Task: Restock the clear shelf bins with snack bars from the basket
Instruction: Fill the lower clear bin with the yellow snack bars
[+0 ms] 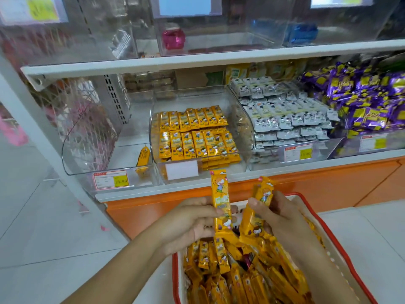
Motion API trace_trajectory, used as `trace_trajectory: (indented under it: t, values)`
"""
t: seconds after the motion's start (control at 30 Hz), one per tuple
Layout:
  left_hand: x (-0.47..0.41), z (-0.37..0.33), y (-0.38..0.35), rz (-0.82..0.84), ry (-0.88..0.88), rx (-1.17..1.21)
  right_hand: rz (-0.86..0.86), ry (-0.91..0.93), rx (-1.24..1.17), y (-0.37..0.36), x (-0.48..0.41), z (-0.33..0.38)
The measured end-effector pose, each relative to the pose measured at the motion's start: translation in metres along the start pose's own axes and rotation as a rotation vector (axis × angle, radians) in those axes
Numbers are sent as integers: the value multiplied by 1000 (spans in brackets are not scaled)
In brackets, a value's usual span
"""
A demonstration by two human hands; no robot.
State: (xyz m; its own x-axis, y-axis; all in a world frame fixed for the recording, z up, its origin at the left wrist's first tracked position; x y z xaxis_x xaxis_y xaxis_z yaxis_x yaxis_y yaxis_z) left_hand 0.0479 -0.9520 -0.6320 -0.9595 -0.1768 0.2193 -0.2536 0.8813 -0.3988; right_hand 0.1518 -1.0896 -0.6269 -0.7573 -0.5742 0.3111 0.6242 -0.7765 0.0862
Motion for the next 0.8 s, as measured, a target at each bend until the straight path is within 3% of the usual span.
trace_trajectory:
  t: [0.2,0.3,0.4,0.57,0.67,0.73,0.8]
  values:
    - [-7,13,-23,95,74,11,-197,108,-28,3,0,-1]
    - [-15,12,-29,45,34,77,-233,184,27,6,4,2]
    - [-24,4,-34,-37,-28,163,-176,232,185,4,6,6]
    - [-37,-4,-38,-103,-81,211,-275,296,455,2,-1,15]
    - [-45,-20,-29,-97,-151,-48,-299,324,463,4,-9,35]
    - [-51,-44,-17,-154,-296,-428,-270,354,431,7,-21,57]
    - [-53,-74,-2,-316,-507,-862,-244,382,487,3,-39,84]
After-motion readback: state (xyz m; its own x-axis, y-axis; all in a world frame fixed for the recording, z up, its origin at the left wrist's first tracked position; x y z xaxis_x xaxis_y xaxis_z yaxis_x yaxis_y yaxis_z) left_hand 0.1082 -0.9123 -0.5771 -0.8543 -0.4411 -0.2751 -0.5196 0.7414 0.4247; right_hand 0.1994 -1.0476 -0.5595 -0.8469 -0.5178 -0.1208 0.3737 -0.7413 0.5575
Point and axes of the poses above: each hand's wrist, its own x-axis away from the middle knuckle, its own y-axis out of the back of the hand, z = x × y, the point moved 6 cm from there along -x, towards the middle knuckle, and after that the axes turned 11 degrees about -y, right-handed, at the moved point
